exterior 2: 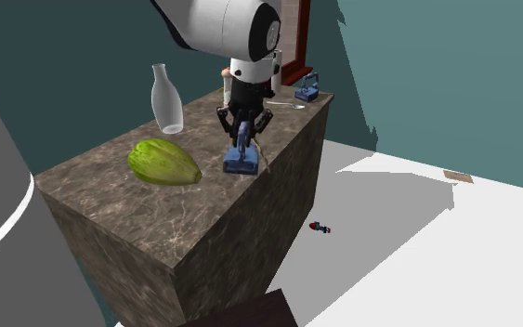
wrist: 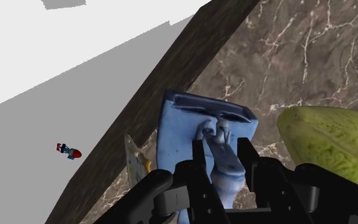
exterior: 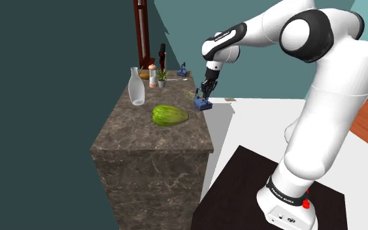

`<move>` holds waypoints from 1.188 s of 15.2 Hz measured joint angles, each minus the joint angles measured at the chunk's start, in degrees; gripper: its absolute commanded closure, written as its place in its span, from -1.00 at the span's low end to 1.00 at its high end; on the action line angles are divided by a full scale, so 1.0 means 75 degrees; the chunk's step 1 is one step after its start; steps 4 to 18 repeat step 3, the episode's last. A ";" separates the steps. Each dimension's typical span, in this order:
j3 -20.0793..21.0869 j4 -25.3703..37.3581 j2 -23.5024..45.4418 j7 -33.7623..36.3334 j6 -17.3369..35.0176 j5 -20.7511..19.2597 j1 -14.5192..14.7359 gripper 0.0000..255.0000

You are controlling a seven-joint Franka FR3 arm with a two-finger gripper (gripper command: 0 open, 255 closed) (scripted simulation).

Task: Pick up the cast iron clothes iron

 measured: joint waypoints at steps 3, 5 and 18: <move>-0.0013 0.0179 -0.0099 0.0075 -0.0263 -0.0072 0.0002 1.00; -0.0013 0.0179 -0.0099 0.0075 -0.0263 -0.0072 0.0002 1.00; -0.0013 0.0179 -0.0099 0.0075 -0.0263 -0.0072 0.0002 1.00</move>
